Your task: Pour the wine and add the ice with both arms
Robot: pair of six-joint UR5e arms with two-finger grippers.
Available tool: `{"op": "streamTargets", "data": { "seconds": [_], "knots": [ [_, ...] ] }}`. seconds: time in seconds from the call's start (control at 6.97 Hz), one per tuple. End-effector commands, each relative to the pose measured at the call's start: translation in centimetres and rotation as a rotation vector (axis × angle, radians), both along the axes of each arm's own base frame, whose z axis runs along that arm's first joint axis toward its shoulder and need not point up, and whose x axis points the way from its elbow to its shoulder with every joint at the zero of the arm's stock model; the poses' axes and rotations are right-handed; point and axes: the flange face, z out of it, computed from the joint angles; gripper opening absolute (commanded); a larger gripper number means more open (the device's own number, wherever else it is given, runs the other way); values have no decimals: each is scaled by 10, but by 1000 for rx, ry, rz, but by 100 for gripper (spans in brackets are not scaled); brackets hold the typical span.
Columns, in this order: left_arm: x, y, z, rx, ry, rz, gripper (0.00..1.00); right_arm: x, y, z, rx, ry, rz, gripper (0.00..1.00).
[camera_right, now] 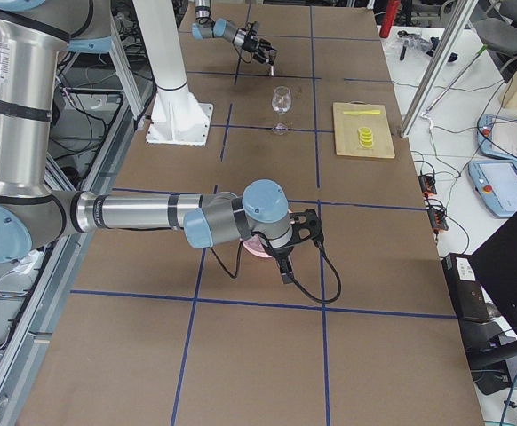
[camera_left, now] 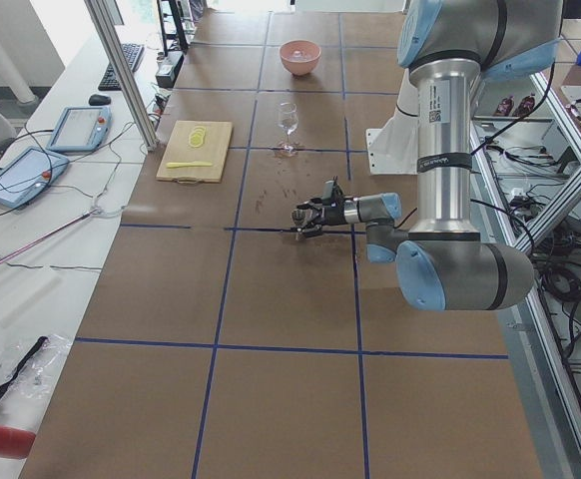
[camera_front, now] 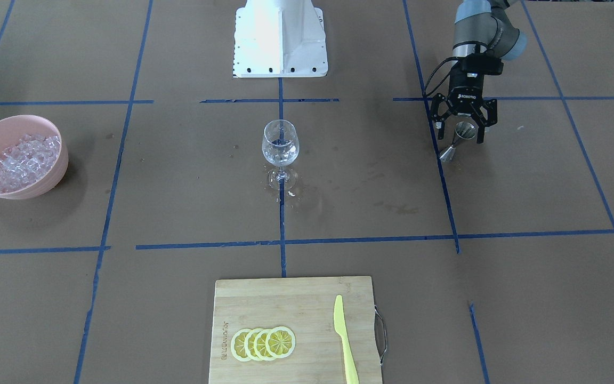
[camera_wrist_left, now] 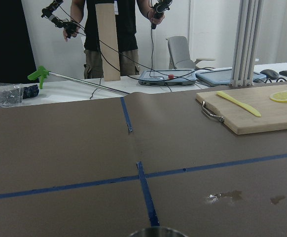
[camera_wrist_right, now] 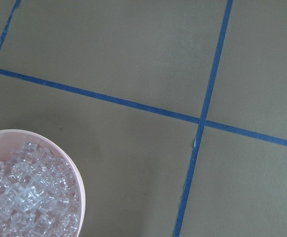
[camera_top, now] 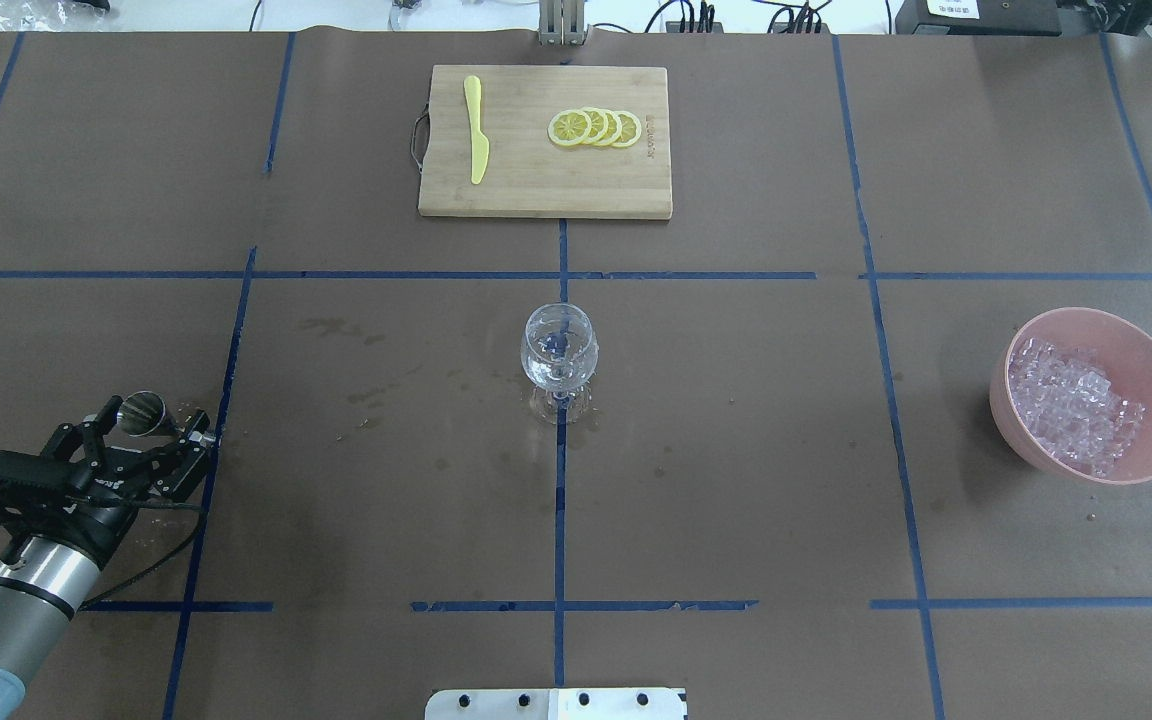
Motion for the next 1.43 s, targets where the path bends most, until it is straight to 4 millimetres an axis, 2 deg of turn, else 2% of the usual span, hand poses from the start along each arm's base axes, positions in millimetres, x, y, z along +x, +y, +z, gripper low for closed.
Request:
{"op": "streamTargets", "data": {
  "seconds": [0.0, 0.14, 0.29, 0.57, 1.0, 1.15, 1.29],
  "knots": [
    [8, 2, 17, -11, -11, 1, 90, 0, 0, -1, 2, 1, 0, 100],
    [10, 3, 23, -22, 3, 0, 78, 0, 0, -2, 4, 0, 0, 100],
    [14, 9, 22, -27, 20, 14, 57, 0, 0, -2, 3, -1, 1, 100],
    [15, 10, 21, -26, 26, 14, 44, 0, -1, -2, 5, 1, 0, 100],
    [18, 13, 19, -29, 33, 21, 43, 0, -1, -1, 2, 0, 0, 100],
    [18, 14, 19, -33, 44, 20, 35, 0, -1, -1, 2, 0, 0, 100],
    [17, 14, 19, -30, 45, 13, 17, 0, -1, -1, 2, 0, 0, 100]
  ]
}}
